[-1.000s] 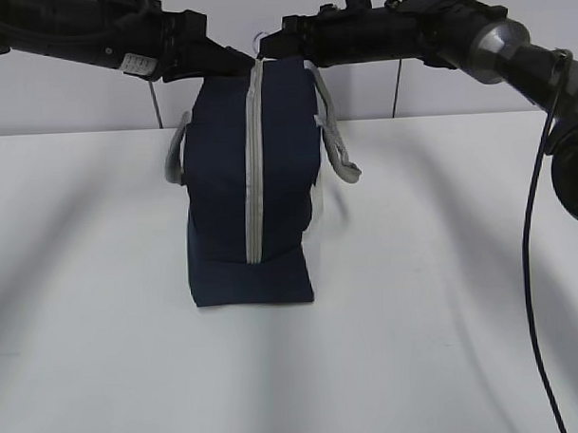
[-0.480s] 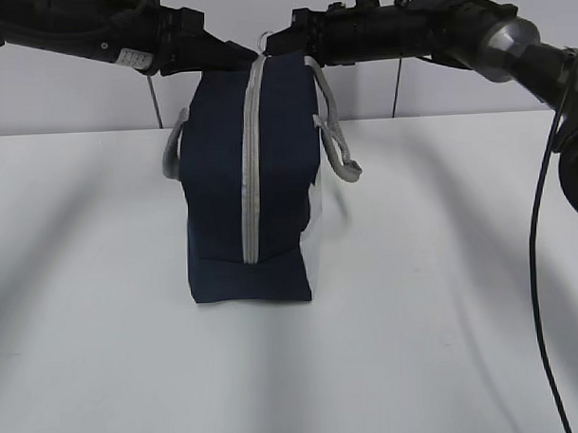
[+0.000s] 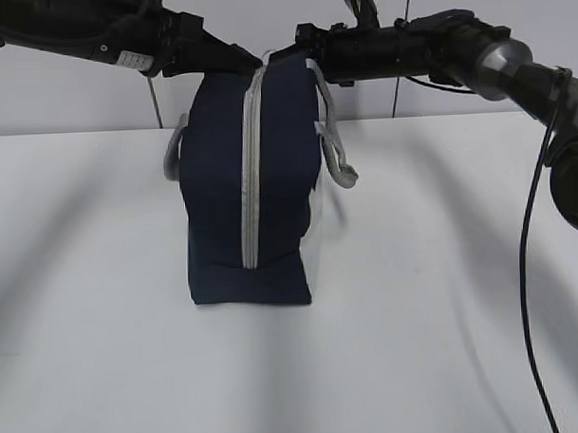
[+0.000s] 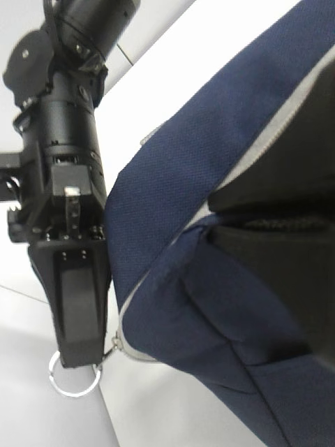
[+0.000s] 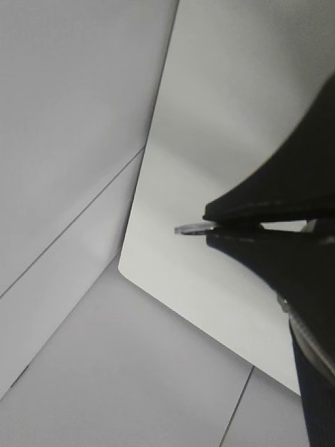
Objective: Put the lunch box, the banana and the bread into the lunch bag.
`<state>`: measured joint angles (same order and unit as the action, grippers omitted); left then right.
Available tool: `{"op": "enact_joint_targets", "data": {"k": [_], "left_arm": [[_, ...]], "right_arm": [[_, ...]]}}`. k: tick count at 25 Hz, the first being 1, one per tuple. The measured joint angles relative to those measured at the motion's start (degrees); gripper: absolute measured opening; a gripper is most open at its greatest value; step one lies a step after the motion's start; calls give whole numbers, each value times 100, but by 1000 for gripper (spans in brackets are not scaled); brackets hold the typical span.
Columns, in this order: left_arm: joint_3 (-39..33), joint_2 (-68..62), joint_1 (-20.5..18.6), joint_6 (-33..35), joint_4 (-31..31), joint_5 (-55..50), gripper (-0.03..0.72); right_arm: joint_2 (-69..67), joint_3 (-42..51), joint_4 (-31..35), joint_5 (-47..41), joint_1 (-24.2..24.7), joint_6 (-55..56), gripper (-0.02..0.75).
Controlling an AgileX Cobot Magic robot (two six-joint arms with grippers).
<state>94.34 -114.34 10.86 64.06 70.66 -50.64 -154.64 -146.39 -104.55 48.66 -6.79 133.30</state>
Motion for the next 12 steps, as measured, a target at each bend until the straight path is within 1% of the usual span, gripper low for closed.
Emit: {"op": "enact_joint_targets", "data": {"k": [12], "left_arm": [[0,0,0,18,-13,-94,23]], "right_arm": [[-320,-10,28,-61,27,100,-16]]}}
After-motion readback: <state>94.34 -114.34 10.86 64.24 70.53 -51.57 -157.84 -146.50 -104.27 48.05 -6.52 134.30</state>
